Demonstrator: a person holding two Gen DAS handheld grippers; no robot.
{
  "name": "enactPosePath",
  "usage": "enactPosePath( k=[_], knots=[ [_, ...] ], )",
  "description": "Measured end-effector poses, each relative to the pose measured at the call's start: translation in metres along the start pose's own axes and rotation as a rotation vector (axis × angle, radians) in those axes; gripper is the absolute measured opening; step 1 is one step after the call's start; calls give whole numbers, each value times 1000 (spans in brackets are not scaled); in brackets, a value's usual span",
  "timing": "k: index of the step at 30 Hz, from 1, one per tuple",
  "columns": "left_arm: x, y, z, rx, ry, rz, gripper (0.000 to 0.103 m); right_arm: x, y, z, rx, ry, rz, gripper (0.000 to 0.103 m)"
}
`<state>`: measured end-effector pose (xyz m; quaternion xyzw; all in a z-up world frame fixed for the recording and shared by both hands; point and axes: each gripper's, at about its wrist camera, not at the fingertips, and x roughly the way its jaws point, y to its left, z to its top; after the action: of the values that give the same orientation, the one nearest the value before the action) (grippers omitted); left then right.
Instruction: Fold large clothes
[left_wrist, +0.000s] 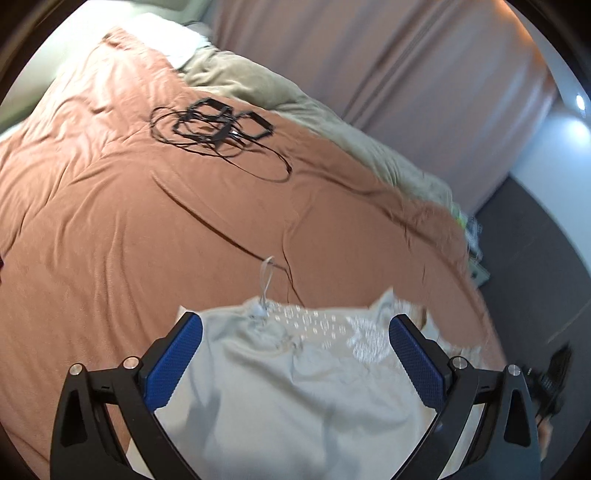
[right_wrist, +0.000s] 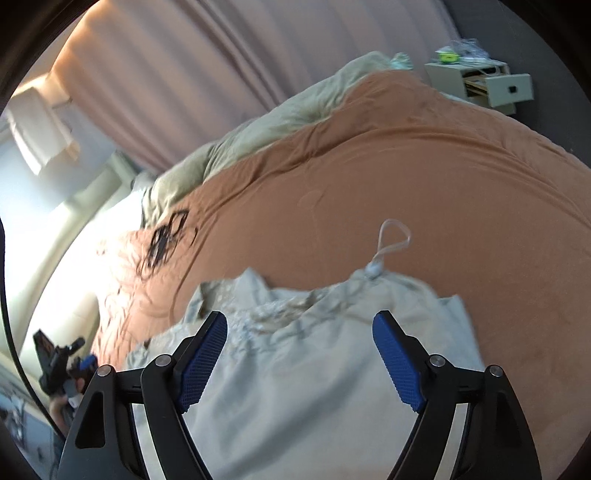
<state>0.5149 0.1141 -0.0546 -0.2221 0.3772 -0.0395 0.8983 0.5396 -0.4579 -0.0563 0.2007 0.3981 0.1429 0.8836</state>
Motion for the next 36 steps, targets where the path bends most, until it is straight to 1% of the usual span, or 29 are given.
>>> enactPosePath(
  k=[2, 3, 4, 5, 7, 10, 12, 15, 16, 17, 18, 19, 20, 21, 22, 23, 24, 25, 27, 31, 33, 36],
  knots=[
    [5, -12, -7, 42, 26, 6, 100, 11, 16, -5, -40, 46, -10, 81],
    [9, -16, -9, 56, 39, 3, 97, 19, 26, -8, -57, 72, -14, 81],
    [14, -22, -12, 73, 59, 2, 91, 24, 32, -13, -67, 88, -17, 81],
    [21, -28, -15, 92, 83, 9, 88, 30, 37, -15, -78, 102, -18, 81],
    [35, -38, -20, 122, 126, 28, 86, 48, 53, -20, -114, 141, -28, 81],
    [59, -47, -27, 156, 183, 67, 81, 70, 70, -28, -170, 187, -48, 75],
    [75, -51, -32, 179, 216, 95, 80, 85, 79, -32, -202, 211, -60, 68],
    [100, -56, -44, 221, 279, 131, 76, 110, 82, -38, -228, 254, -94, 68],
    [111, -57, -50, 242, 310, 151, 72, 118, 80, -41, -229, 269, -104, 67],
    [117, -58, -54, 253, 329, 160, 65, 127, 77, -44, -230, 290, -115, 65],
    [123, -58, -58, 265, 349, 171, 62, 136, 75, -47, -232, 313, -126, 57],
    [129, -56, -62, 278, 364, 193, 56, 146, 72, -52, -235, 343, -142, 51],
    [133, -56, -65, 292, 364, 210, 50, 152, 70, -55, -237, 360, -153, 40],
    [134, -58, -66, 307, 355, 219, 47, 155, 69, -57, -247, 360, -162, 35],
    [135, -60, -66, 318, 351, 222, 34, 155, 72, -59, -274, 344, -168, 31],
    [135, -62, -66, 327, 352, 214, 14, 154, 74, -59, -286, 342, -161, 18],
    [134, -65, -65, 333, 358, 196, 7, 152, 76, -58, -284, 340, -146, 7],
    [132, -70, -64, 353, 354, 204, 6, 149, 78, -57, -287, 325, -147, 7],
    [120, -78, -62, 390, 306, 214, 4, 137, 84, -53, -301, 284, -142, 4],
    [88, -86, -46, 375, 208, 178, 4, 110, 94, -37, -301, 208, -117, 3],
    [80, -90, -41, 373, 178, 167, 4, 99, 97, -31, -297, 176, -113, 3],
    [78, -98, -34, 374, 158, 157, 4, 92, 102, -24, -284, 143, -111, 3]
  ],
)
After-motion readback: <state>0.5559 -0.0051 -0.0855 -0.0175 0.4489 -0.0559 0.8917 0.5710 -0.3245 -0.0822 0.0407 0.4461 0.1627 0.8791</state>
